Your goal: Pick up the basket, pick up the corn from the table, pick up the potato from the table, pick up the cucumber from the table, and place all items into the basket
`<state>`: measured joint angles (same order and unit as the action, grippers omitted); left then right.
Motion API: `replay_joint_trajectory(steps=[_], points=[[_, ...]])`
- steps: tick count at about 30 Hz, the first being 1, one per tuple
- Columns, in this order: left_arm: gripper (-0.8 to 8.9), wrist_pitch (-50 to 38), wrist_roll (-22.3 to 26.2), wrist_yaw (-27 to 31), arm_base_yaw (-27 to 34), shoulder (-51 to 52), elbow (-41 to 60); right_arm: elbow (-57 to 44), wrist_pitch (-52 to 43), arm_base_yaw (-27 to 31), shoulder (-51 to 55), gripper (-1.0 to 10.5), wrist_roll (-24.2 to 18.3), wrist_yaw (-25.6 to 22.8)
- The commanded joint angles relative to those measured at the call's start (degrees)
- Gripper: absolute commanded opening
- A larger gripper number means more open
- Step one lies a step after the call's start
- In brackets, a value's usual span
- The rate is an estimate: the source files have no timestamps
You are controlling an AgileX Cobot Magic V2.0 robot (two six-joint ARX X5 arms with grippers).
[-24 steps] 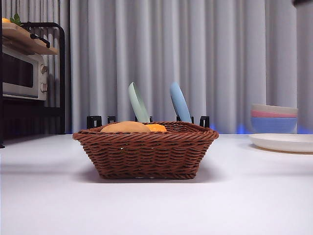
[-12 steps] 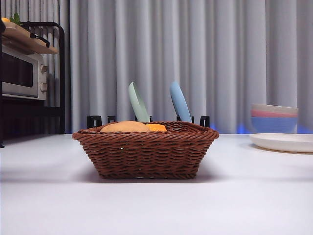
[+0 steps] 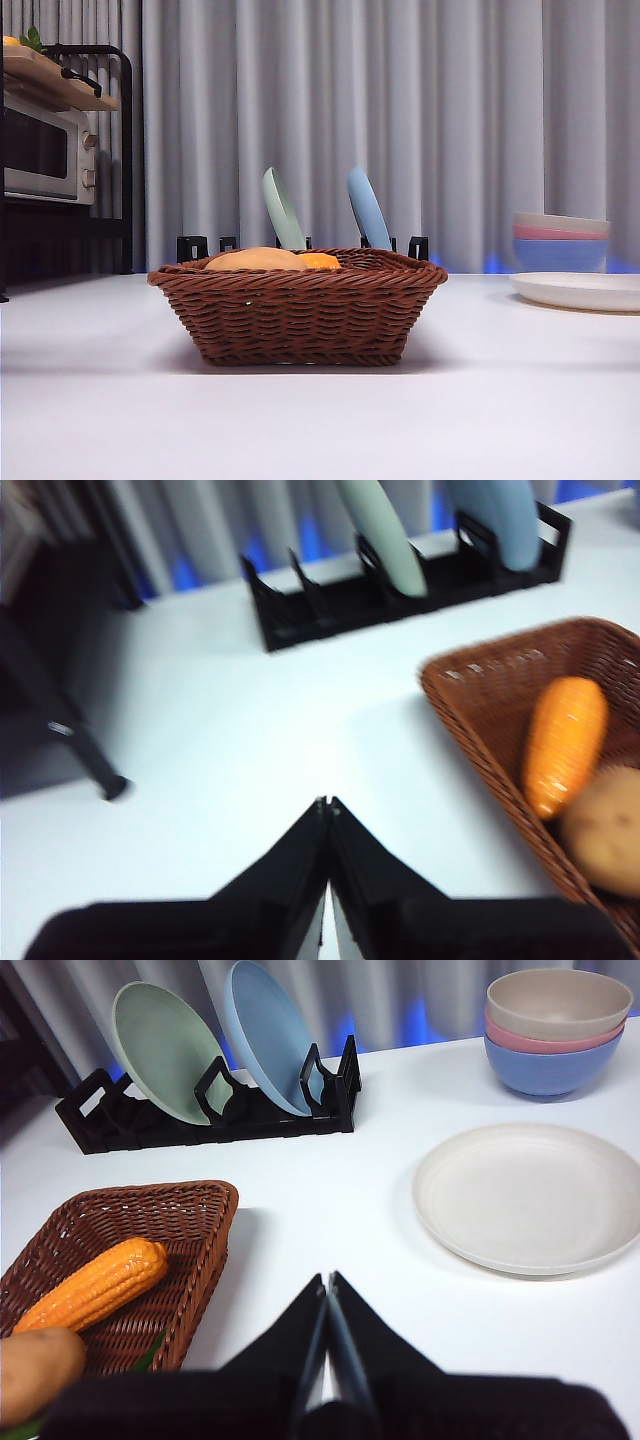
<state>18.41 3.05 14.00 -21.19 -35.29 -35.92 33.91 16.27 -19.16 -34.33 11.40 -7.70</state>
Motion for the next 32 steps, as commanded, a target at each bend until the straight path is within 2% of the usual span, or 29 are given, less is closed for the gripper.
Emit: replay_joint_trajectory(steps=[1, 4, 7, 14, 18, 22, 32], points=[[-0.03, -2.1, 2.1, -2.6, 3.0, 4.3, 2.6, -0.2, -0.3, 0.0, 0.1, -0.2, 0.6, -0.2], [-0.03, -8.3, 2.1, -8.2, 7.8, 10.4, 9.5, -0.2, -0.3, 0.0, 0.1, -0.2, 0.6, -0.2], [-0.03, -13.7, 1.2, -11.3, 12.0, 17.1, 18.0, -0.2, -0.3, 0.0, 0.1, -0.2, 0.6, -0.2], [-0.03, -14.2, -0.3, -11.5, 16.2, 29.4, 31.7, -0.2, -0.3, 0.0, 0.1, -0.2, 0.6, -0.2], [-0.03, -12.9, -0.3, -11.5, 16.4, 33.2, 35.1, -0.2, -0.3, 0.0, 0.1, -0.2, 0.6, -0.2], [-0.03, -7.8, -0.3, -11.5, 16.5, 35.2, 35.7, -0.2, -0.4, 0.0, 0.1, -0.2, 0.6, -0.2], [-0.03, -8.0, -0.5, -11.3, 16.4, 35.2, 35.7, -0.2, -0.2, 0.0, 0.1, -0.2, 0.6, -0.2]])
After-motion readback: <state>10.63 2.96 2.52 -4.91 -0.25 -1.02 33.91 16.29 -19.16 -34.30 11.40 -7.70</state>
